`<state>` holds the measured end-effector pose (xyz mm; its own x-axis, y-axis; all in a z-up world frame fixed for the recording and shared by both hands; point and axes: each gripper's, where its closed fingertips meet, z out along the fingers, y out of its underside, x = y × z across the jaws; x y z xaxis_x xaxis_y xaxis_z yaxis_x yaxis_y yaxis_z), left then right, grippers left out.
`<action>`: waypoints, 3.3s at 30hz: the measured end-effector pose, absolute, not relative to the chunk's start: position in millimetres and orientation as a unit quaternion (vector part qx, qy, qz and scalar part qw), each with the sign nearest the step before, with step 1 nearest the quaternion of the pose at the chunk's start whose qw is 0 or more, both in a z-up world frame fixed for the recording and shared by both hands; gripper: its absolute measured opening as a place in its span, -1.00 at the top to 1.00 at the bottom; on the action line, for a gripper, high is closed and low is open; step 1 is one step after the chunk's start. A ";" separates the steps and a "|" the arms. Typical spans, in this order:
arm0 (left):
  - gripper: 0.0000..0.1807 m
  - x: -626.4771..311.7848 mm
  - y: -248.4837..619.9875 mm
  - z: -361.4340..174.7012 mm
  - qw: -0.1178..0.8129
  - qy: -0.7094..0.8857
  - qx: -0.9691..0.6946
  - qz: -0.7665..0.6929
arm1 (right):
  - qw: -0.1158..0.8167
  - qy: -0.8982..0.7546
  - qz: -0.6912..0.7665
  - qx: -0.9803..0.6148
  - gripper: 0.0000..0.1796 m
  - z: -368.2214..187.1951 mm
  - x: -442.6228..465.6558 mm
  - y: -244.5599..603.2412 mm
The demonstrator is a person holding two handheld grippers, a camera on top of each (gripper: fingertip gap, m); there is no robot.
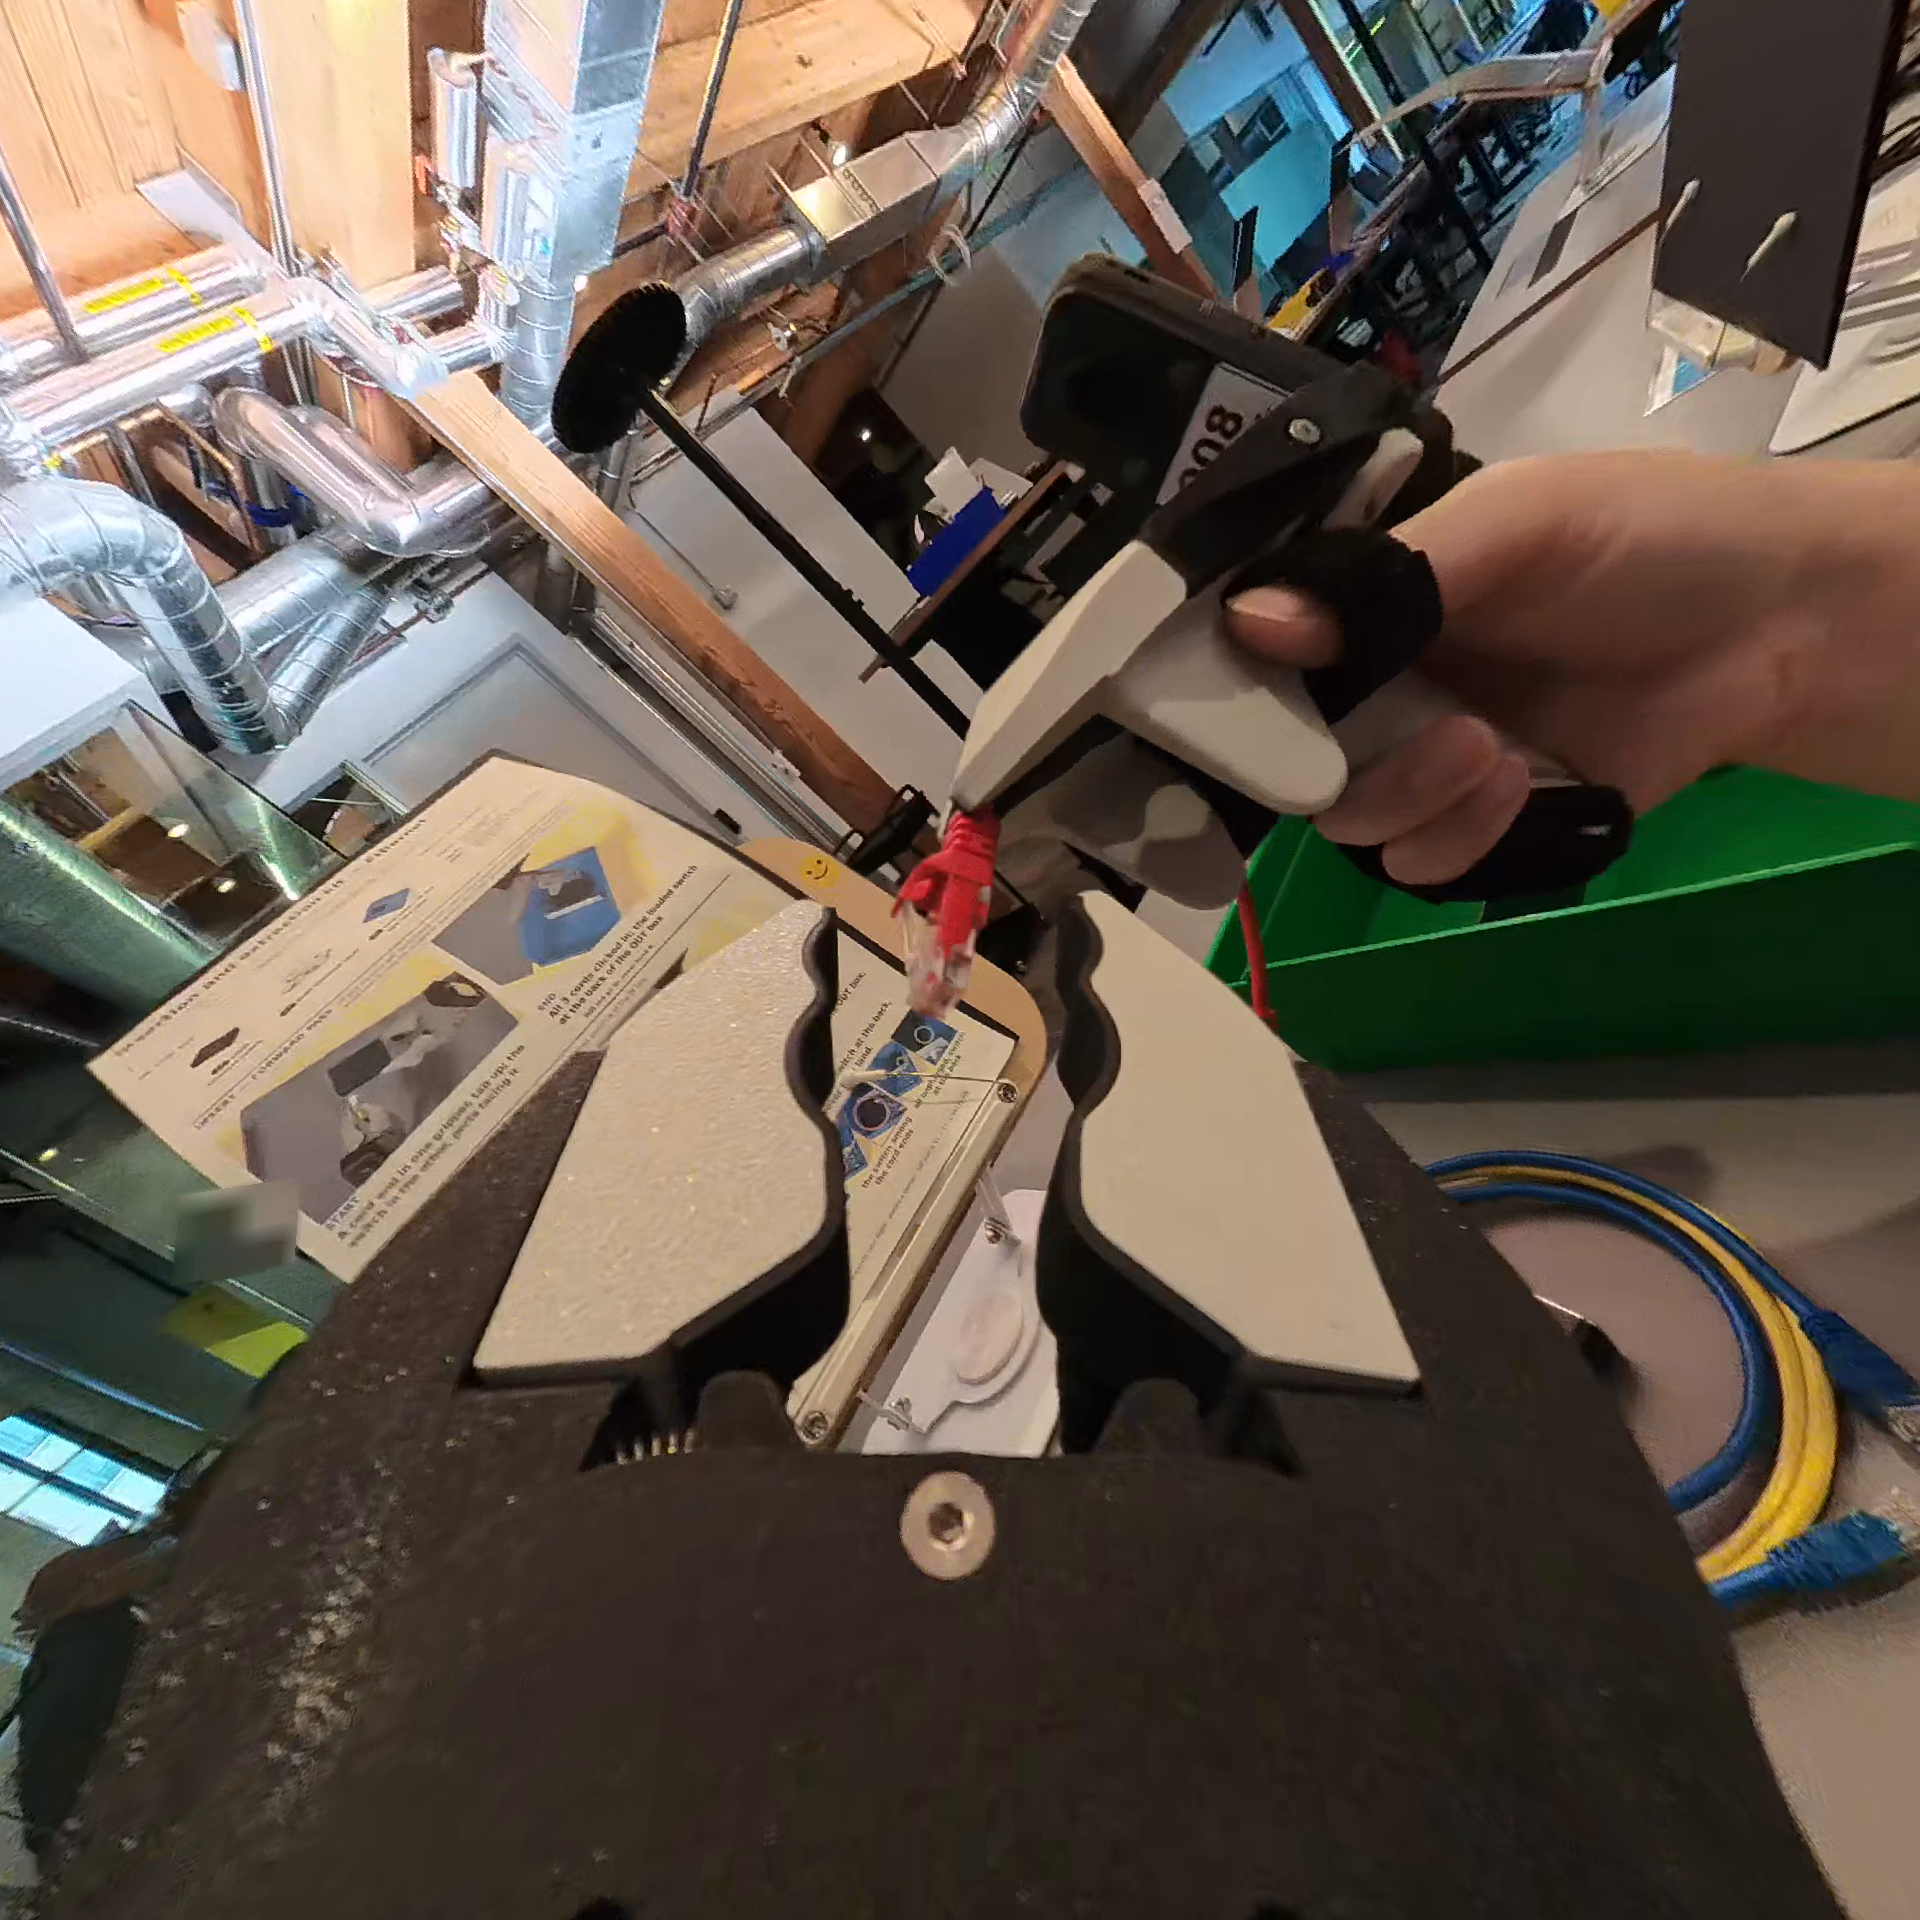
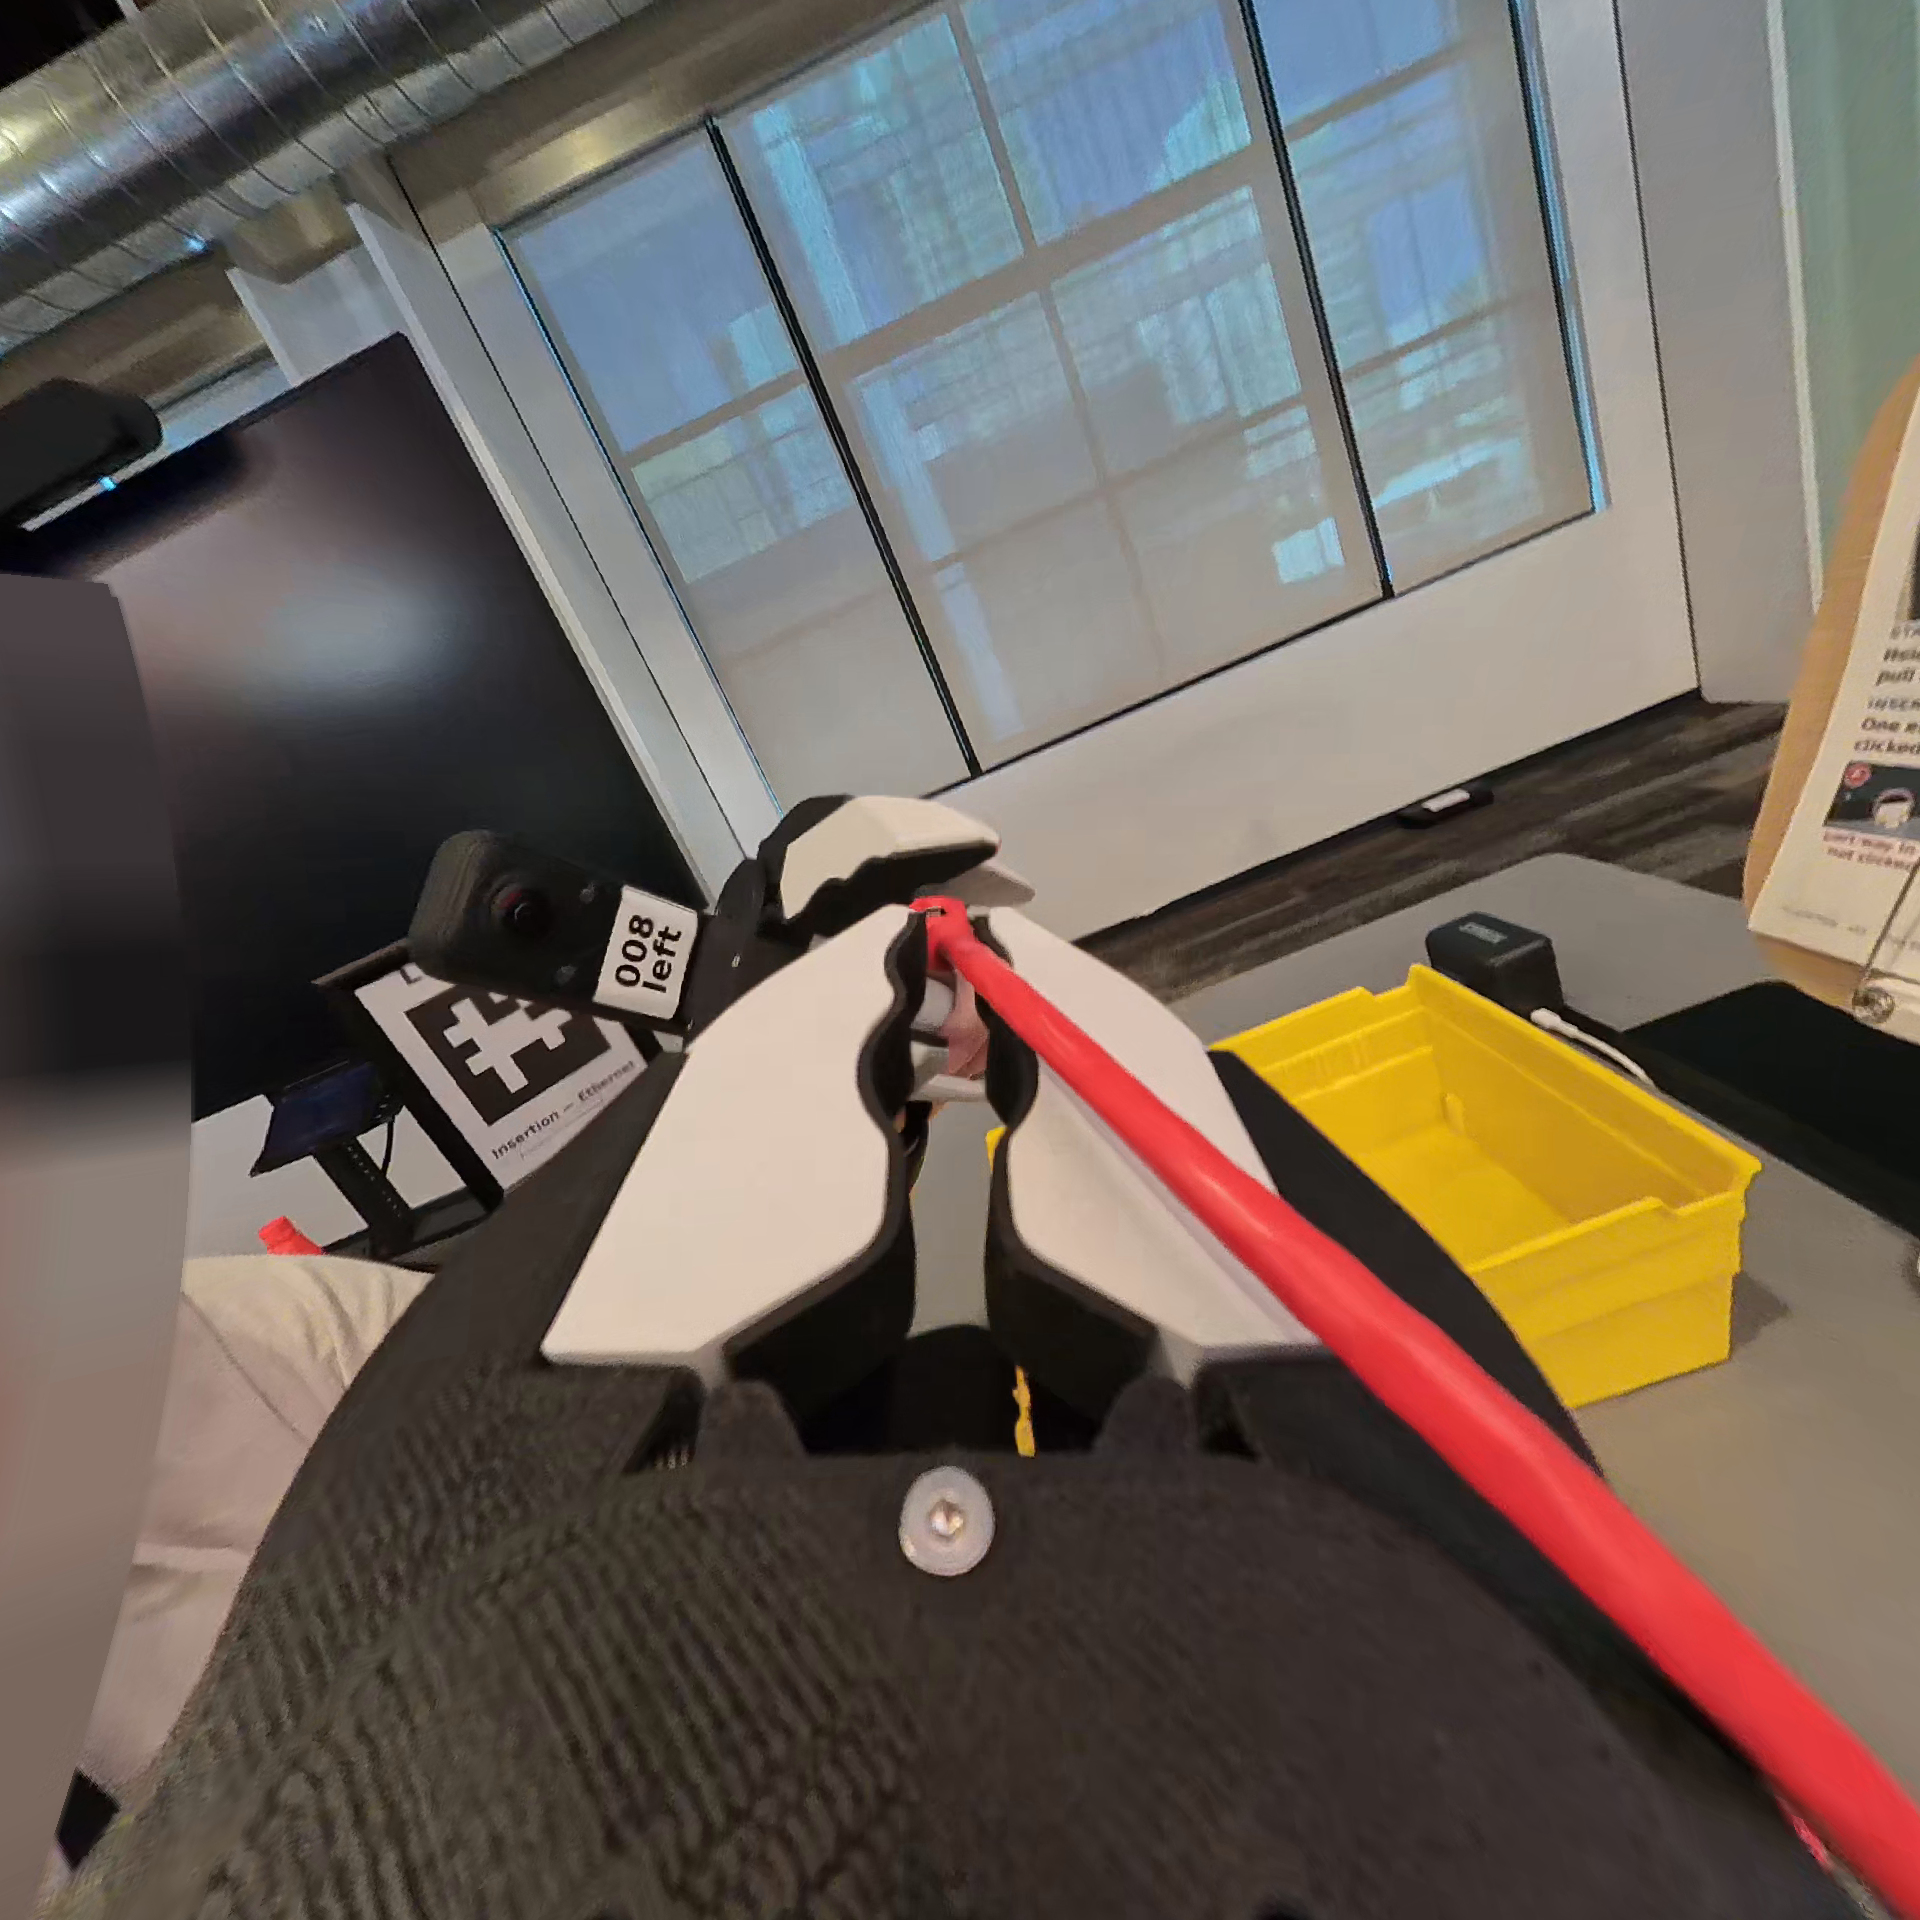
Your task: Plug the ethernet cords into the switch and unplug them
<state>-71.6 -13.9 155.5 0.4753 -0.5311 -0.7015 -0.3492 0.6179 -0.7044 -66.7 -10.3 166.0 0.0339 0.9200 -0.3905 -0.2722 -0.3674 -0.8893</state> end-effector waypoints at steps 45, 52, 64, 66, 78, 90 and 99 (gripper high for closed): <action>0.88 -77.1 -21.6 109.7 0.665 0.640 -0.384 0.035 | 0.356 -0.418 0.601 -0.581 0.78 116.1 -98.4 -30.7; 0.87 -78.5 -19.1 111.0 0.669 0.636 -0.380 0.060 | 0.407 -0.451 0.572 -0.551 0.88 120.9 -99.0 -33.3; 0.83 -78.0 -14.7 130.7 0.718 0.587 -0.365 0.085 | 0.439 -0.417 0.589 -0.536 0.88 137.8 -83.5 -23.6; 0.84 -76.1 -15.5 127.6 0.713 0.594 -0.363 0.088 | 0.437 -0.429 0.580 -0.537 0.88 135.2 -82.5 -24.4; 0.85 -74.5 -31.8 118.2 0.683 0.634 -0.362 0.027 | 0.384 -0.483 0.593 -0.518 0.81 123.0 -91.8 -44.0; 0.85 -74.9 -35.0 117.5 0.679 0.641 -0.358 0.022 | 0.377 -0.475 0.605 -0.516 0.86 126.2 -86.8 -43.0; 0.84 -73.5 -36.5 111.9 0.667 0.654 -0.358 0.018 | 0.368 -0.489 0.589 -0.528 0.87 120.1 -84.9 -45.4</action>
